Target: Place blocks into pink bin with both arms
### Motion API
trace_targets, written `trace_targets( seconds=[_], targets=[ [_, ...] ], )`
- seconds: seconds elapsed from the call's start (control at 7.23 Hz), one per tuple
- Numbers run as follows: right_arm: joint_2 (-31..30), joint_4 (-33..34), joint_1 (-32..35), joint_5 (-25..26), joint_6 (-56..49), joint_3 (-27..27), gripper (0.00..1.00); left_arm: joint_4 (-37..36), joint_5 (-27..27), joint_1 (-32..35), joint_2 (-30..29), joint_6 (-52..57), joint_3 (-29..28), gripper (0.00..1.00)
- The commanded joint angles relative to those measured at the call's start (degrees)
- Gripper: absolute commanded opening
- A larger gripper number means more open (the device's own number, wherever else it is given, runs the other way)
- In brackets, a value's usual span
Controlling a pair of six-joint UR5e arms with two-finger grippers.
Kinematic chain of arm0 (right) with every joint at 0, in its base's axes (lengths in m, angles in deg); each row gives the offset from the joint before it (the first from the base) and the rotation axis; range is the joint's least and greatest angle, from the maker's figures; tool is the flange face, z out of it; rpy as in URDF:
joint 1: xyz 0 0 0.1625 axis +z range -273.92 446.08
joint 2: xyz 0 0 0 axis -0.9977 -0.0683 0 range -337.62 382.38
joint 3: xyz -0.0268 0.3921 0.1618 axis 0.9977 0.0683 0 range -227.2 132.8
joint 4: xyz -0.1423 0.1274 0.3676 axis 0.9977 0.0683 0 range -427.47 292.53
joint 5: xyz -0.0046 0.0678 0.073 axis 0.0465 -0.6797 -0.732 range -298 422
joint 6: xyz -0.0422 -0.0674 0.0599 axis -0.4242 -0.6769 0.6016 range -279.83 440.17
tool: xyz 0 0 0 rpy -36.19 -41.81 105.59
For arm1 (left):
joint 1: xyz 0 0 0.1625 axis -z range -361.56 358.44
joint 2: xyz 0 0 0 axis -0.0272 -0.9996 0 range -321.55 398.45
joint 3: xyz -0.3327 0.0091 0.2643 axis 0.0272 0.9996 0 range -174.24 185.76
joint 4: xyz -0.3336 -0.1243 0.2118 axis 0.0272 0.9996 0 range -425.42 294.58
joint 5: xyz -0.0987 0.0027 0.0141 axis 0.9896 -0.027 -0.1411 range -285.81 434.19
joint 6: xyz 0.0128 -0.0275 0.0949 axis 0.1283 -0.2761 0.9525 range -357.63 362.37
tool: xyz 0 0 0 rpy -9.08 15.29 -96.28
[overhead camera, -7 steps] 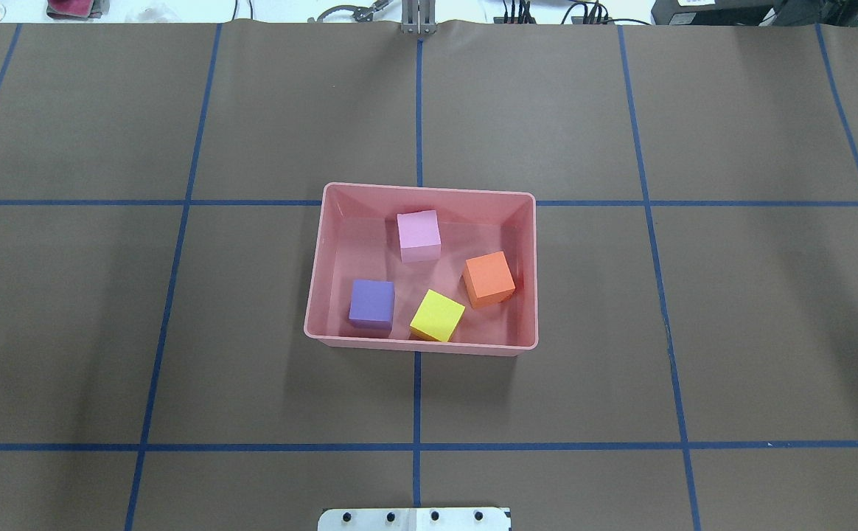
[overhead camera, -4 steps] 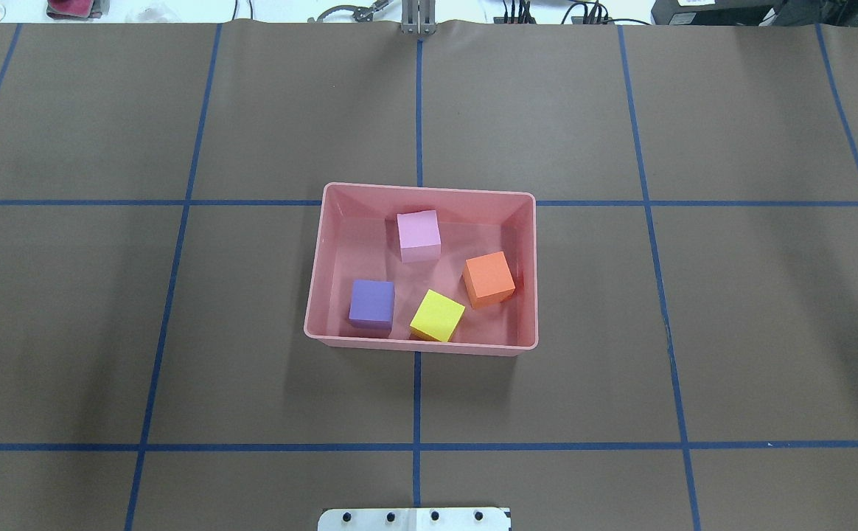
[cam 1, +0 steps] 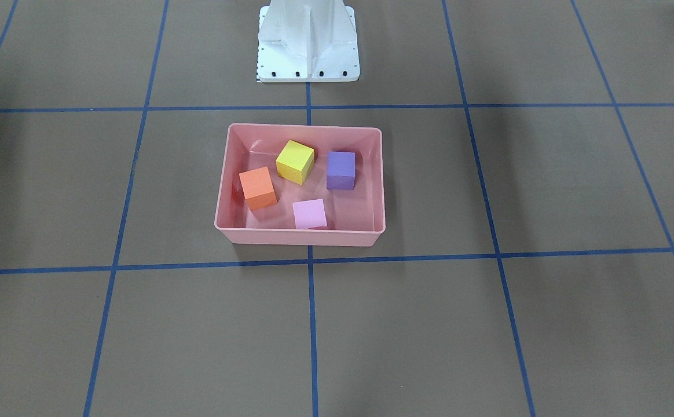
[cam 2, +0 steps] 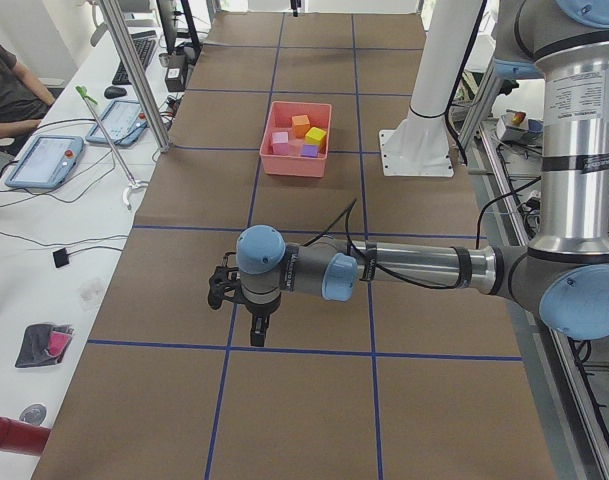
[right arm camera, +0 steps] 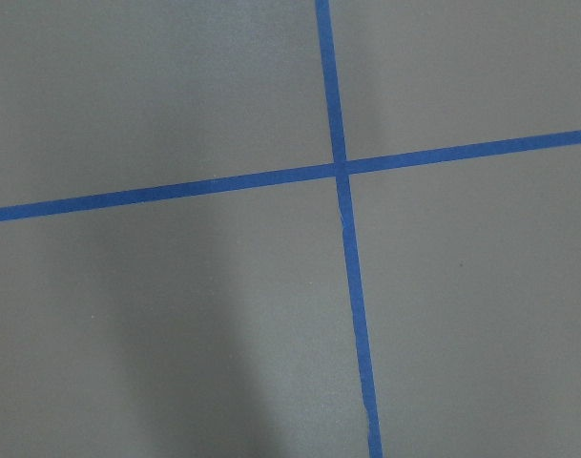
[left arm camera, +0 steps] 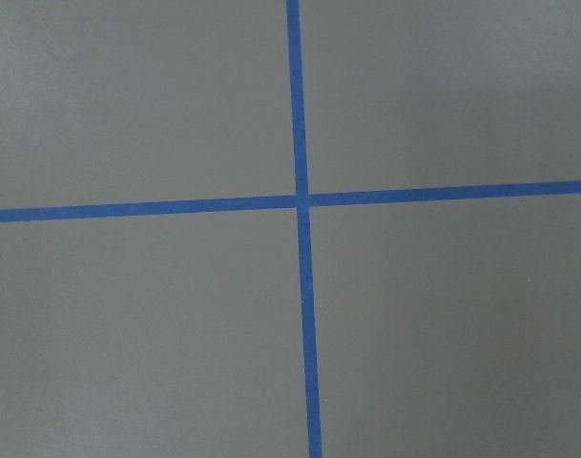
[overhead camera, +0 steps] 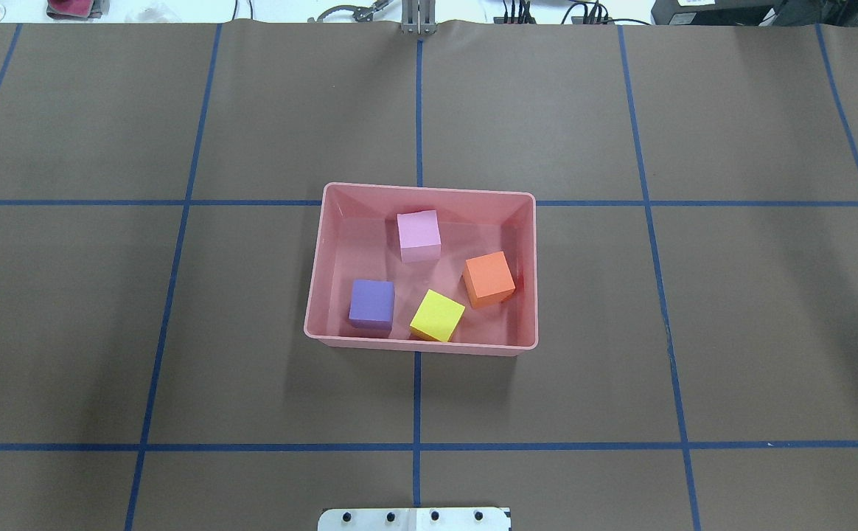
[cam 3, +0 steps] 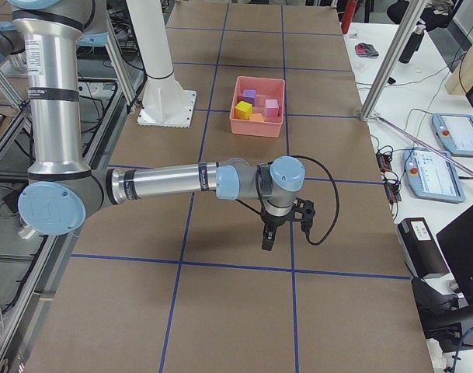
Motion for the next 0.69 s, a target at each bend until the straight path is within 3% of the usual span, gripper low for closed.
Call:
trace_targets(
  seconds=[0.0,0.55],
  targets=[
    [-0.4,0.0,0.0,0.0,-0.1,1.0,0.99,-0.1,-0.5,-0.1,-0.1,-0.2,0.3,1.00],
    [0.8,0.0,0.0,0.0,-0.2,3.5,0.99,0.1,-0.3,-0.1,-0.1,0.0,-0.1,1.00]
  ],
)
